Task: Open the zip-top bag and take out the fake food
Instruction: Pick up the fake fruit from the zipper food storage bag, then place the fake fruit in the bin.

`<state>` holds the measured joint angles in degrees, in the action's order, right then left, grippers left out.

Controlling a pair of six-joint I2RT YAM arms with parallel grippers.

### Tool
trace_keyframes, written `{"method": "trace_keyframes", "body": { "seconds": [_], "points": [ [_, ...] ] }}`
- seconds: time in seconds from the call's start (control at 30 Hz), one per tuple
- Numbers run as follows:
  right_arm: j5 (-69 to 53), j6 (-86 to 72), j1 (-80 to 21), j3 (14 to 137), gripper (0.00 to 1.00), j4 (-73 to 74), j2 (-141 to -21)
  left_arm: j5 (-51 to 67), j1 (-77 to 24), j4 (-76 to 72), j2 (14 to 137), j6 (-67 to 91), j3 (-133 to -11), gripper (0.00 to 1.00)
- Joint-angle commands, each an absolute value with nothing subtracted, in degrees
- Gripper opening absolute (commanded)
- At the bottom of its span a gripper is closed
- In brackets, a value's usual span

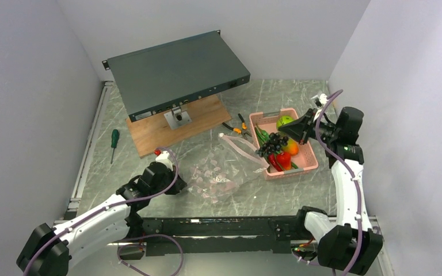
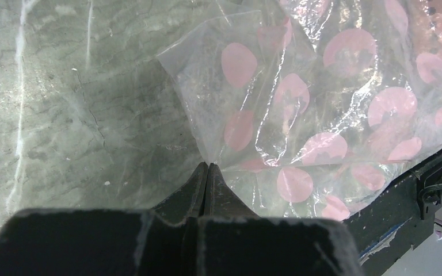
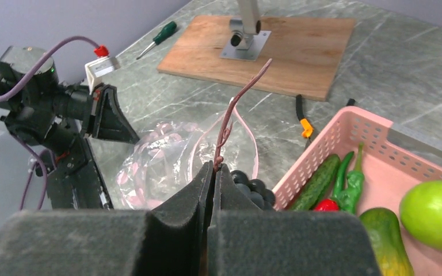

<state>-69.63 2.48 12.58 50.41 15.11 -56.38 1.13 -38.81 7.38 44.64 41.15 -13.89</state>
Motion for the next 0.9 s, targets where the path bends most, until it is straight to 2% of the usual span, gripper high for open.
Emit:
{"method": "trace_keyframes", "body": {
  "seconds": [0.0, 0.33, 0.73, 0.87],
  "points": [
    [-72.8, -1.5, 16.5, 51.9, 0.0, 11.6, -56.0, 0.2, -38.5, 8.0, 42.9, 40.5, -15.2, 0.0],
    [-62.8, -0.8, 18.8, 53.3, 0.0, 11.7, -59.4, 0.2, -38.5, 10.3, 39.0, 40.3, -15.0, 0.0],
    [-54.7, -2.3, 13.9, 56.5, 0.0, 7.1, -68.5, 0.2, -38.5, 10.8, 36.5, 40.3, -14.5, 0.0],
    [-51.6, 1.7, 13.5, 56.4, 0.05, 10.1, -71.7, 0.2, -38.5, 10.5, 36.3, 40.3, -14.4, 0.0]
  ]
}}
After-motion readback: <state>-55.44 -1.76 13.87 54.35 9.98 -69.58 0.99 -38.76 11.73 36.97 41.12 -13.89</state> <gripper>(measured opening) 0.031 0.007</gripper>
